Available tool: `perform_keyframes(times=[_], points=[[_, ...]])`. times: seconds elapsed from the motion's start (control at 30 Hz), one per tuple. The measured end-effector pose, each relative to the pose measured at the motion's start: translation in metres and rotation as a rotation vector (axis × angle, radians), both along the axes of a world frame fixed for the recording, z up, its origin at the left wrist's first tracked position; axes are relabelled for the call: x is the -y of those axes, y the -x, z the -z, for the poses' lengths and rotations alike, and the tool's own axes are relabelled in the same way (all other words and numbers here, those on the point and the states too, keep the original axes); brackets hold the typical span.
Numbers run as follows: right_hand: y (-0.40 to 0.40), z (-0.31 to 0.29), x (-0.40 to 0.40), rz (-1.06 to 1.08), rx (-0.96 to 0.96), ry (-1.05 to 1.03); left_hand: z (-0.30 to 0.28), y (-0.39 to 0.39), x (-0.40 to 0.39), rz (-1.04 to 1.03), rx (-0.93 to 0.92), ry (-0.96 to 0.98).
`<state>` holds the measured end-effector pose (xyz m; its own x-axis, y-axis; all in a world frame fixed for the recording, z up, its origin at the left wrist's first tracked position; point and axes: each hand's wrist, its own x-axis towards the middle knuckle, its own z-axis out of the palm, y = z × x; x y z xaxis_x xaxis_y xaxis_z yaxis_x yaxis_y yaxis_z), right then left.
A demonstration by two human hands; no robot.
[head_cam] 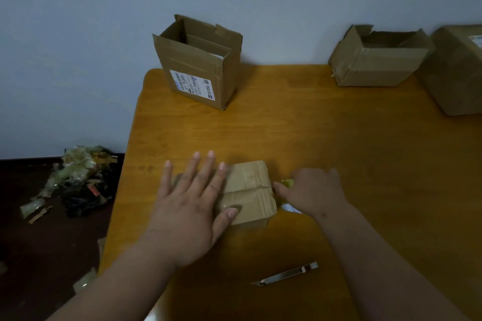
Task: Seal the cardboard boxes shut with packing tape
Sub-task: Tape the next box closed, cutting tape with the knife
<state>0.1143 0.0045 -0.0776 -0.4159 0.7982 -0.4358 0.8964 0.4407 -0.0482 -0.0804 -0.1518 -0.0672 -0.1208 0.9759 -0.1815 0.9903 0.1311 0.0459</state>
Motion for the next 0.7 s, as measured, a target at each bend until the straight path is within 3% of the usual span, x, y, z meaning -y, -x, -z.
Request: perform_keyframes(times=[0.1,0.43,0.63,0.7], points=[[0.001,0.004,0.003,0.018,-0.032,0.008,0.015,-0.011,-0.004,0.109,0.060,0.007],[0.003,0.009,0.013,0.035,-0.102,0.018,0.015,-0.031,-0.022,0.150,0.085,0.097],[0.002,0.010,0.011,0.040,-0.131,0.077,0.010,-0.035,-0.035,0.216,0.076,-0.010],[0.002,0.011,0.012,0.027,-0.122,0.066,0.017,-0.040,-0.038,0.257,0.085,0.067]])
